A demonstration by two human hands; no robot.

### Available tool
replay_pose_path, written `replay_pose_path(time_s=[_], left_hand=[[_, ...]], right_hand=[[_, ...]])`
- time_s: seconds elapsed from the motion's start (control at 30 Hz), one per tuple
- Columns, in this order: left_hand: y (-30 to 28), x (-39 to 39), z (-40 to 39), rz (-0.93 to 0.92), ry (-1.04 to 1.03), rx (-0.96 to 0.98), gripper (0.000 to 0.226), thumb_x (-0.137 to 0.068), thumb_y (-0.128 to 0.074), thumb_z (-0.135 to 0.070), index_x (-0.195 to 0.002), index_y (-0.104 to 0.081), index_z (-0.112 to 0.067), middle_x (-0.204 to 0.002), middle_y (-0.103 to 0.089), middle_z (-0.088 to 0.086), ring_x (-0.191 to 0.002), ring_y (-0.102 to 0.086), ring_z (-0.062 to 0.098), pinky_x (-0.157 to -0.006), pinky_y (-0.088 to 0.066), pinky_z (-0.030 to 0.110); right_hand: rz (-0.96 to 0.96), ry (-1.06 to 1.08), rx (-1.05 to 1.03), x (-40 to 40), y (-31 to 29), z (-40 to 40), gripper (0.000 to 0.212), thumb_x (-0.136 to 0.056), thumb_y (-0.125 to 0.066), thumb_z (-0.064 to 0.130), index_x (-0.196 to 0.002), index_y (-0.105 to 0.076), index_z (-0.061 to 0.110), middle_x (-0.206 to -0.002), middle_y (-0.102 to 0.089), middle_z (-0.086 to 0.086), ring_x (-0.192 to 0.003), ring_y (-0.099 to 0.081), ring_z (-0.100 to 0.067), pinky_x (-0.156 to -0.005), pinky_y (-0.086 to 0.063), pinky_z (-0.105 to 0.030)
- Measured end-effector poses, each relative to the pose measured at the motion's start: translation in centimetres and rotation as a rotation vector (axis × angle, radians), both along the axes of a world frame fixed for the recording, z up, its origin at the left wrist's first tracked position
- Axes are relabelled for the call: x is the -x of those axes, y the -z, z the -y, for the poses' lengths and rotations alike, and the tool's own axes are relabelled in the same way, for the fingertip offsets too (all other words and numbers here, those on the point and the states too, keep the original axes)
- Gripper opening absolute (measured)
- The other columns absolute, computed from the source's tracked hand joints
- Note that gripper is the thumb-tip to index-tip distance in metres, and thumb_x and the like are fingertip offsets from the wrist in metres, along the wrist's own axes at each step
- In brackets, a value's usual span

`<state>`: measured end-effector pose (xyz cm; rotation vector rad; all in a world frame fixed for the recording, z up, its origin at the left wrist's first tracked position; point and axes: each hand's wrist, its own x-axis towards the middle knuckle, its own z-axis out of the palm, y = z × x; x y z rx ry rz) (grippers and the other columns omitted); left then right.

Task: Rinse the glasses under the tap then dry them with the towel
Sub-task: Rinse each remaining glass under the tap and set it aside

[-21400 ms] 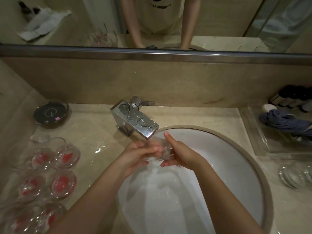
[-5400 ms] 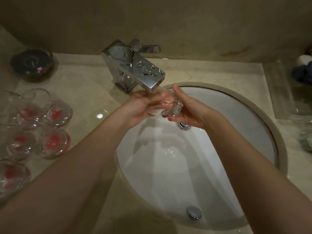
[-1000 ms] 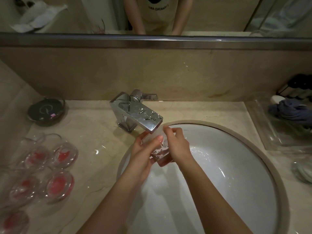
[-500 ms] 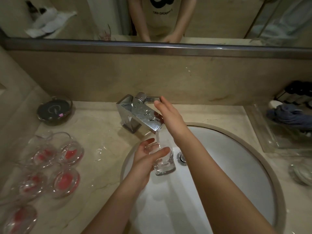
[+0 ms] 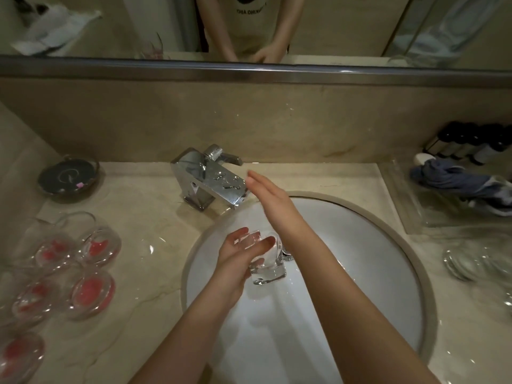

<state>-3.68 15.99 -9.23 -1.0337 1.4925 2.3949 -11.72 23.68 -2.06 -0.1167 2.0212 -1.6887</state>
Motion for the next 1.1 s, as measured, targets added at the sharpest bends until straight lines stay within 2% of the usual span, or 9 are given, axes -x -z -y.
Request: replay_pose_path(time_s=[0.07,0.17,0.27,0.4,0.63,0.73,0.83,1.0,1.1], left_hand=[[-0.1,-0.3,-0.1,0.017,0.065,-0.029,0.071,-0.063,-0.090,-0.024,-0.124,-0.058,-0.006,-0.112,-0.072,0.010,-0.092,-0.072,0.024,-0.087,-0.056,0.040],[-0.3,-0.9,-0.6,0.050,0.211,-0.122,0.050,-0.077,-0.072,-0.041,-0.111,-0.070,-0.004,-0.102,-0.073,0.016,-0.093,-0.072,0.030,-0.079,-0.059,0.039],[-0.2,-1.5,-1.4,0.234,0.356,-0.232,0.064,-0.081,-0.063,-0.058,-0.116,-0.069,-0.004,-0.111,-0.071,0.018,-0.105,-0.068,0.034,-0.086,-0.057,0.039],[0.1,-2.1,-2.0,0.389,0.389,-0.297,0.069,-0.082,-0.063,-0.059,-0.120,-0.063,-0.001,-0.102,-0.073,0.019,-0.086,-0.073,0.030,-0.066,-0.060,0.037],[-1.1,-2.1,-3.0,0.357,0.541,-0.240,0.073,-0.071,-0.070,-0.057,-0.116,-0.063,0.000,-0.102,-0.072,0.015,-0.087,-0.072,0.027,-0.070,-0.058,0.035],[-2.0,-2.1,-3.6,0.269,0.584,-0.127,0.070,-0.070,-0.080,-0.052,-0.118,-0.060,-0.005,-0.097,-0.066,0.013,-0.079,-0.073,0.025,-0.071,-0.060,0.038],[-3.7,-2.2,-4.3,0.103,0.776,0.151,0.074,-0.044,-0.086,-0.057,-0.108,-0.070,-0.024,-0.100,-0.068,0.001,-0.097,-0.067,0.020,-0.089,-0.052,0.037],[-7.6,-1.8,-8.4,-0.181,0.959,0.444,0.083,-0.030,-0.090,-0.046,-0.109,-0.067,-0.030,-0.104,-0.070,-0.002,-0.091,-0.066,0.008,-0.084,-0.052,0.024],[-9.2,-1.8,-12.5,-0.283,1.076,0.602,0.080,-0.046,-0.098,-0.030,-0.118,-0.062,-0.027,-0.105,-0.068,-0.007,-0.090,-0.064,0.006,-0.079,-0.052,0.019]], right_hand=[[0.134,0.090,0.023,-1.9,1.5,-2.8,0.048,-0.091,-0.058,0.046,-0.137,-0.050,0.034,-0.140,-0.050,0.012,-0.128,-0.048,-0.011,-0.099,-0.039,-0.030],[0.350,0.043,-0.063,-4.9,3.2,-6.4,0.054,-0.084,-0.065,0.053,-0.129,-0.056,0.025,-0.125,-0.061,0.003,-0.106,-0.063,-0.016,-0.077,-0.052,-0.025],[0.448,0.001,-0.194,-5.5,4.2,-7.9,0.050,-0.084,-0.065,0.053,-0.109,-0.066,0.010,-0.101,-0.069,-0.009,-0.081,-0.071,-0.020,-0.064,-0.057,-0.025],[0.541,-0.028,-0.288,-5.4,4.7,-8.8,0.049,-0.082,-0.069,0.051,-0.085,-0.069,0.003,-0.073,-0.069,-0.012,-0.067,-0.070,-0.027,-0.073,-0.061,-0.035],[0.496,0.098,-0.233,-7.4,4.3,-10.9,0.061,-0.078,-0.073,0.051,-0.100,-0.063,-0.005,-0.089,-0.068,-0.015,-0.071,-0.073,-0.030,-0.076,-0.061,-0.037],[0.384,0.188,-0.104,-8.9,2.9,-13.0,0.049,-0.077,-0.079,0.033,-0.105,-0.062,-0.003,-0.097,-0.065,-0.017,-0.069,-0.072,-0.026,-0.065,-0.059,-0.032],[0.270,0.265,0.027,-10.7,1.5,-15.6,0.041,-0.073,-0.082,0.013,-0.109,-0.063,0.008,-0.106,-0.065,-0.017,-0.080,-0.070,-0.023,-0.070,-0.059,-0.033],[0.064,0.255,-0.008,-13.0,-1.3,-20.9,0.060,-0.065,-0.085,-0.001,-0.117,-0.062,0.015,-0.115,-0.064,-0.001,-0.092,-0.072,-0.019,-0.080,-0.058,-0.028],[-0.012,0.261,-0.071,-14.2,-2.4,-24.7,0.073,-0.059,-0.088,-0.002,-0.123,-0.060,0.020,-0.116,-0.062,0.001,-0.095,-0.070,-0.018,-0.078,-0.058,-0.027]])
